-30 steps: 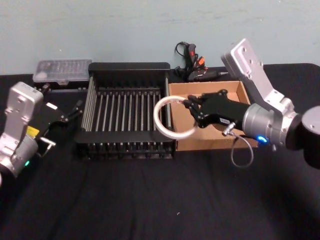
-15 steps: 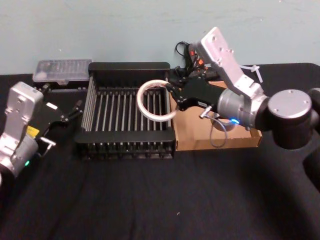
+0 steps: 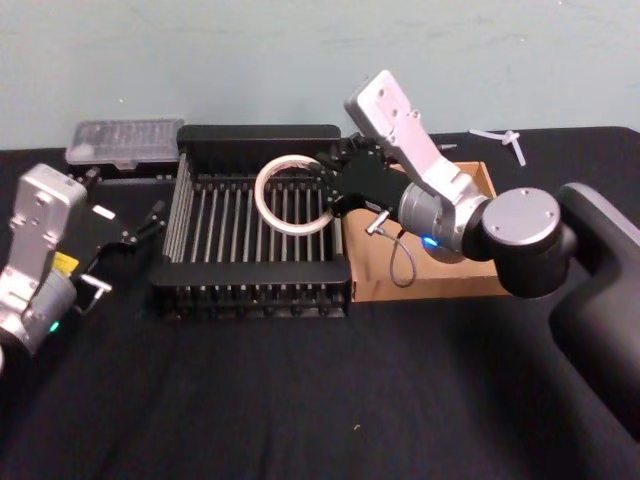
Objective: Pick up the white tape and place it into the black box , Pick up the silver tape and place it into the brown box.
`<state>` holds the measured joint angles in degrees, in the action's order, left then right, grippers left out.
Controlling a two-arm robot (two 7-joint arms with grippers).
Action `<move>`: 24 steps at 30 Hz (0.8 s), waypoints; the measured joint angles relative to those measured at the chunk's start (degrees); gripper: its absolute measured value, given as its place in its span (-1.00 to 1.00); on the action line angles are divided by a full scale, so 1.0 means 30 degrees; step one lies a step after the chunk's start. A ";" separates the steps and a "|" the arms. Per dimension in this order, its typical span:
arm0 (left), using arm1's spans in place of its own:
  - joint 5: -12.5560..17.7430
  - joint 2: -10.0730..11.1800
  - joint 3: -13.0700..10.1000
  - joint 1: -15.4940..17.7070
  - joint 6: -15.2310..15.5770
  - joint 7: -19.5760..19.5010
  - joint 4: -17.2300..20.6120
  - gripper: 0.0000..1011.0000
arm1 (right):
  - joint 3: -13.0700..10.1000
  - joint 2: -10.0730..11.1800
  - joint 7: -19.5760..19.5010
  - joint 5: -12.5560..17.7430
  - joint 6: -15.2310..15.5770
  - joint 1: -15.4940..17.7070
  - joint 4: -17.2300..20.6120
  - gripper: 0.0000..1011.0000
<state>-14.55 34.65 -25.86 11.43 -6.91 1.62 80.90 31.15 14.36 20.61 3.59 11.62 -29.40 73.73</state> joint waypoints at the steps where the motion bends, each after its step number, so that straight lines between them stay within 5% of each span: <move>1: 0.0000 0.0001 0.0000 -0.0001 0.0000 0.0001 0.0000 0.98 | 0.0041 -0.0154 -0.0154 -0.0214 -0.0206 -0.0067 -0.0314 -0.82; 15: 0.0000 0.0000 0.0000 0.0000 0.0000 0.0001 0.0000 0.98 | 0.0165 -0.1448 -0.0926 -0.1658 -0.1518 -0.0700 -0.2916 -0.82; 24: 0.0000 -0.0001 0.0001 0.0000 0.0000 0.0001 0.0001 0.98 | 0.0048 -0.1717 -0.0889 -0.1981 -0.1534 -0.0746 -0.3239 -0.82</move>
<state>-14.55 34.64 -25.86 11.43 -6.91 1.62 80.90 31.30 9.21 17.94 -2.35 7.02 -31.64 64.01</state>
